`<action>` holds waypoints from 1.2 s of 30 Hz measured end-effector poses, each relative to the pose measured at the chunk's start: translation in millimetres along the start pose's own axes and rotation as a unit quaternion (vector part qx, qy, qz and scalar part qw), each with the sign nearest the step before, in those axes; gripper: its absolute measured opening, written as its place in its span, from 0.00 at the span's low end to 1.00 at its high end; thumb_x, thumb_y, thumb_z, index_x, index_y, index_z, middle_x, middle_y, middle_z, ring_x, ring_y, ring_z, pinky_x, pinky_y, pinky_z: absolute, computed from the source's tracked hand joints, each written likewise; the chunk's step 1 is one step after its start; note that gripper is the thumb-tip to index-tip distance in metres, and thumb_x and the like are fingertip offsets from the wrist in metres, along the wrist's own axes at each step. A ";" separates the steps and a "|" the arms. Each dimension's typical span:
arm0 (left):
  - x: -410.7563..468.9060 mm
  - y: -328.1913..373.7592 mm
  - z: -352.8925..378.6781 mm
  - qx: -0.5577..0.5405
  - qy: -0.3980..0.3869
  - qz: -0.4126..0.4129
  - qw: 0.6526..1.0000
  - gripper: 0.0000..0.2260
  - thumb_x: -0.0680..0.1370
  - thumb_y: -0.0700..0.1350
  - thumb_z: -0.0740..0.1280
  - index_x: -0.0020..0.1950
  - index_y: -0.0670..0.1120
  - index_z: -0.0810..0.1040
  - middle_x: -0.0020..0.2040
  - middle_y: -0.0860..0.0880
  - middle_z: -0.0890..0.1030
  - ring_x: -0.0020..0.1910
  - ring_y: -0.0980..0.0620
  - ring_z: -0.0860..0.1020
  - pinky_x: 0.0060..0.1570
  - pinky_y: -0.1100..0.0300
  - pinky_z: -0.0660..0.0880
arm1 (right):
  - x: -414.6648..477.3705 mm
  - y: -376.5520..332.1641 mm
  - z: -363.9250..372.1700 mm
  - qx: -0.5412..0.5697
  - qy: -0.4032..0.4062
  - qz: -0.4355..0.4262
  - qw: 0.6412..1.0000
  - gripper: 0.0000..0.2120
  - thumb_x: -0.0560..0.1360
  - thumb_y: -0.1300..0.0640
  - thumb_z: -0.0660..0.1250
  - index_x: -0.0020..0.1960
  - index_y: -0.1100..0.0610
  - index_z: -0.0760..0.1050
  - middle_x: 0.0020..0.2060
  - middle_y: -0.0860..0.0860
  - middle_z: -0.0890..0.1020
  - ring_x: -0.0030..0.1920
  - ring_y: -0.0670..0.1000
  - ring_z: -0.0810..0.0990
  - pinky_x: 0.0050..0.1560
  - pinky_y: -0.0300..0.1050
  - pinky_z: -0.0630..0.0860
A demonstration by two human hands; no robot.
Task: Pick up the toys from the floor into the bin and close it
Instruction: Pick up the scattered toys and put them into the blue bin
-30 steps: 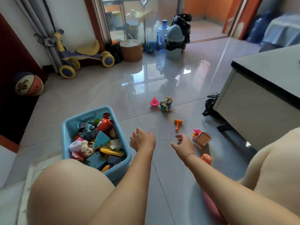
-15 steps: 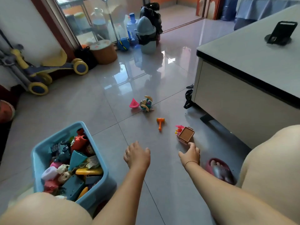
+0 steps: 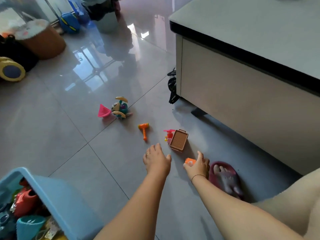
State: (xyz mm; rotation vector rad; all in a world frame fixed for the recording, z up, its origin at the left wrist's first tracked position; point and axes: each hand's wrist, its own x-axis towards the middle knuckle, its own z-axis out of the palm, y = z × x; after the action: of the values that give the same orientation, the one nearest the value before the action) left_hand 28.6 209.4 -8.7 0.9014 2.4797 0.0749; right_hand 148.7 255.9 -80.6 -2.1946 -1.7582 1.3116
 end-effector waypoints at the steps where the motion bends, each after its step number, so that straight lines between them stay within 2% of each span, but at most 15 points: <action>1: 11.1 4.7 7.3 0.007 -0.006 0.017 1.000 0.27 0.78 0.54 0.60 0.75 0.48 0.57 0.73 0.47 0.62 0.73 0.46 0.60 0.71 0.52 0.57 | 6.9 1.4 5.6 -0.011 -0.005 0.006 1.000 0.39 0.68 0.52 0.74 0.73 0.50 0.58 0.66 0.59 0.66 0.66 0.59 0.68 0.64 0.49 0.67; 4: 40.3 18.7 30.7 0.005 -0.033 0.058 0.998 0.29 0.78 0.54 0.62 0.76 0.48 0.55 0.74 0.45 0.60 0.73 0.45 0.59 0.71 0.53 0.58 | 28.3 8.7 21.5 -0.047 -0.011 0.014 0.999 0.36 0.68 0.50 0.73 0.72 0.48 0.61 0.65 0.57 0.66 0.65 0.59 0.69 0.63 0.48 0.68; 6: 56.2 27.3 44.5 -0.001 -0.053 0.074 0.996 0.32 0.78 0.53 0.63 0.77 0.48 0.52 0.76 0.44 0.57 0.74 0.44 0.59 0.72 0.53 0.58 | 38.2 12.9 29.8 -0.066 -0.011 0.011 0.998 0.30 0.70 0.50 0.71 0.69 0.48 0.64 0.64 0.55 0.67 0.63 0.58 0.71 0.63 0.48 0.69; 7: 63.7 31.2 50.7 -0.001 -0.061 0.081 0.995 0.33 0.78 0.53 0.63 0.77 0.49 0.50 0.76 0.44 0.56 0.74 0.43 0.58 0.72 0.52 0.57 | 42.8 15.8 34.8 -0.076 -0.009 0.000 0.997 0.25 0.71 0.50 0.70 0.66 0.48 0.67 0.62 0.55 0.68 0.61 0.58 0.72 0.61 0.49 0.70; 9: 76.7 38.5 61.0 0.005 -0.073 0.092 0.993 0.33 0.78 0.53 0.62 0.78 0.49 0.48 0.77 0.44 0.53 0.75 0.42 0.56 0.73 0.52 0.56 | 48.6 23.9 45.6 -0.094 -0.006 -0.013 0.995 0.10 0.72 0.47 0.65 0.51 0.45 0.70 0.54 0.55 0.73 0.52 0.59 0.75 0.56 0.52 0.74; 10: 82.3 42.1 65.4 0.010 -0.077 0.096 0.992 0.33 0.78 0.53 0.62 0.78 0.50 0.48 0.78 0.44 0.52 0.76 0.42 0.55 0.74 0.51 0.56 | 51.1 26.6 51.6 -0.143 0.006 -0.024 0.989 0.07 0.71 0.45 0.62 0.45 0.46 0.68 0.49 0.55 0.76 0.48 0.59 0.76 0.54 0.55 0.74; 12: 92.2 48.6 74.6 0.015 -0.080 0.101 0.992 0.33 0.78 0.53 0.63 0.78 0.50 0.49 0.78 0.44 0.52 0.76 0.42 0.55 0.74 0.51 0.56 | 52.3 29.8 58.9 -0.168 0.027 -0.022 0.985 0.09 0.70 0.44 0.61 0.42 0.48 0.66 0.43 0.55 0.77 0.43 0.58 0.76 0.52 0.56 0.75; 13: 96.3 51.4 79.3 0.013 -0.082 0.099 0.992 0.34 0.77 0.53 0.63 0.78 0.50 0.49 0.78 0.44 0.53 0.76 0.42 0.55 0.73 0.50 0.57 | 50.9 31.1 63.1 -0.146 0.048 -0.027 0.988 0.07 0.70 0.48 0.64 0.43 0.48 0.68 0.44 0.54 0.75 0.42 0.57 0.76 0.49 0.54 0.76; 15: 101.6 56.2 86.2 -0.001 -0.084 0.085 0.993 0.36 0.76 0.53 0.65 0.77 0.51 0.48 0.77 0.44 0.53 0.75 0.42 0.57 0.72 0.50 0.60 | 53.1 31.7 68.6 -0.097 0.078 -0.056 0.991 0.11 0.70 0.57 0.69 0.50 0.53 0.72 0.48 0.54 0.70 0.41 0.53 0.72 0.45 0.50 0.77; 17: 104.7 59.6 91.0 -0.008 -0.083 0.079 0.993 0.38 0.75 0.51 0.66 0.77 0.52 0.46 0.76 0.43 0.54 0.73 0.42 0.59 0.70 0.49 0.63 | 54.1 33.2 67.8 -0.075 0.067 -0.070 0.992 0.11 0.72 0.58 0.67 0.54 0.55 0.71 0.50 0.54 0.68 0.43 0.50 0.68 0.46 0.49 0.76; 21: 105.9 59.5 91.9 -0.016 -0.091 0.074 0.993 0.40 0.73 0.47 0.68 0.77 0.52 0.46 0.72 0.44 0.59 0.69 0.41 0.63 0.67 0.50 0.67 | 56.1 35.4 67.0 -0.026 0.048 -0.044 0.997 0.18 0.70 0.61 0.70 0.58 0.55 0.70 0.53 0.53 0.65 0.47 0.55 0.74 0.49 0.48 0.76; 26: 94.4 44.1 80.1 -0.051 -0.091 0.072 0.992 0.40 0.72 0.47 0.67 0.77 0.51 0.46 0.72 0.45 0.59 0.69 0.42 0.62 0.69 0.51 0.64 | 62.1 34.8 55.1 -0.001 -0.001 -0.031 1.000 0.14 0.75 0.58 0.63 0.60 0.57 0.72 0.51 0.50 0.67 0.49 0.54 0.72 0.48 0.45 0.72; 28: 82.8 32.5 70.7 -0.064 -0.078 0.067 0.993 0.40 0.72 0.47 0.66 0.78 0.50 0.47 0.72 0.45 0.59 0.68 0.41 0.63 0.69 0.52 0.64 | 64.6 31.6 49.1 -0.029 -0.034 -0.035 0.998 0.15 0.74 0.59 0.64 0.60 0.58 0.72 0.54 0.55 0.67 0.50 0.57 0.73 0.49 0.42 0.69; 32: 58.2 1.4 40.5 -0.088 -0.022 0.051 0.995 0.38 0.72 0.47 0.66 0.77 0.49 0.50 0.71 0.46 0.62 0.66 0.42 0.65 0.66 0.52 0.66 | 62.5 14.3 30.2 -0.054 -0.084 -0.029 0.995 0.19 0.73 0.54 0.69 0.61 0.58 0.71 0.59 0.60 0.65 0.54 0.61 0.75 0.57 0.43 0.69; 36: 27.9 -38.2 4.2 -0.122 0.058 0.037 0.990 0.37 0.71 0.48 0.67 0.76 0.49 0.54 0.70 0.46 0.64 0.66 0.43 0.66 0.66 0.53 0.67 | 42.9 -2.8 19.7 -0.033 -0.103 -0.045 0.993 0.20 0.72 0.56 0.69 0.62 0.59 0.71 0.60 0.62 0.69 0.52 0.61 0.76 0.52 0.43 0.69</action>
State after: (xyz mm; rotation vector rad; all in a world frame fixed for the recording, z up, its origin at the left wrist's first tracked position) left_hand -10.3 196.4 -32.7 0.9057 2.4731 0.4577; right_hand 134.3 283.1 -116.6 -2.0489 -1.9733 1.5275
